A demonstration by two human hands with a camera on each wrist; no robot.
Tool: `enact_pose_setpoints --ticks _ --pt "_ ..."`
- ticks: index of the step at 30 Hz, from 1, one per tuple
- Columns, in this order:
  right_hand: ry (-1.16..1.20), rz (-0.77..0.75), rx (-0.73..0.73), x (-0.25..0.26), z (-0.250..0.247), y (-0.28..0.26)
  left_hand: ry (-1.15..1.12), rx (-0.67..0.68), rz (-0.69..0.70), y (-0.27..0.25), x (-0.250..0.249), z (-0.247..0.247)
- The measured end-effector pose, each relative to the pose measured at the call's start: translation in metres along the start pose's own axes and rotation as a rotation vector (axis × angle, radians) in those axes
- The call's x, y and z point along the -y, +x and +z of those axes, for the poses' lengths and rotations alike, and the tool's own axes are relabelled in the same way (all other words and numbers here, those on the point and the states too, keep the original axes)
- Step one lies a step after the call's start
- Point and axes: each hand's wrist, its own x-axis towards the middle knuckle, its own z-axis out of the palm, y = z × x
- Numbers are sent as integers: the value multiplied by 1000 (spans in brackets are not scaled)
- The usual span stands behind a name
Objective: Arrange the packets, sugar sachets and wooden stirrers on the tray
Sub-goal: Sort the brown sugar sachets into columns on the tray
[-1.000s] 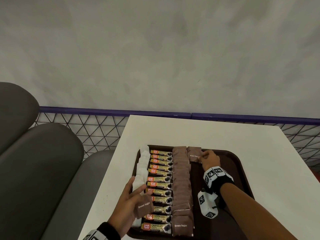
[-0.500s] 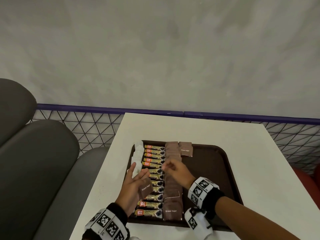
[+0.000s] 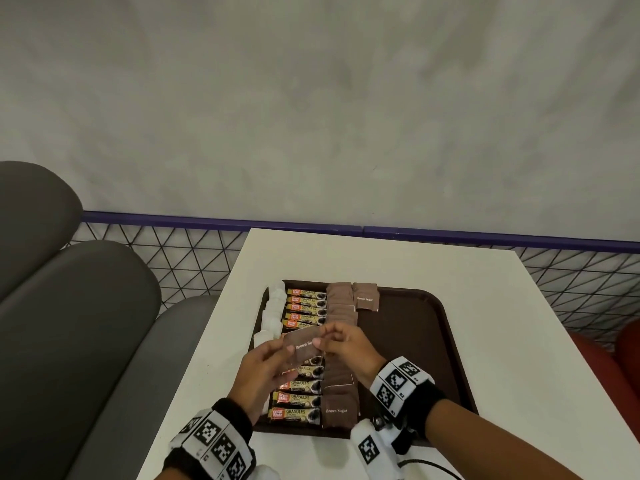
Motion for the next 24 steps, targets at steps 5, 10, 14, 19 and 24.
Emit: enact_pose_setpoints --ticks 5,10,14,19,24 --pt "-10 -1 19 1 -8 -5 13 -26 5 3 4 2" --pt "-53 -11 -87 1 -24 -5 20 -25 8 9 8 8" --pt "-159 17 -468 -8 -62 8 1 -36 2 13 12 2" --pt "-239 153 -733 -19 -103 38 -20 -53 -36 19 16 -8" --pt "-362 224 -731 -18 -113 61 -4 -67 -78 26 20 -16"
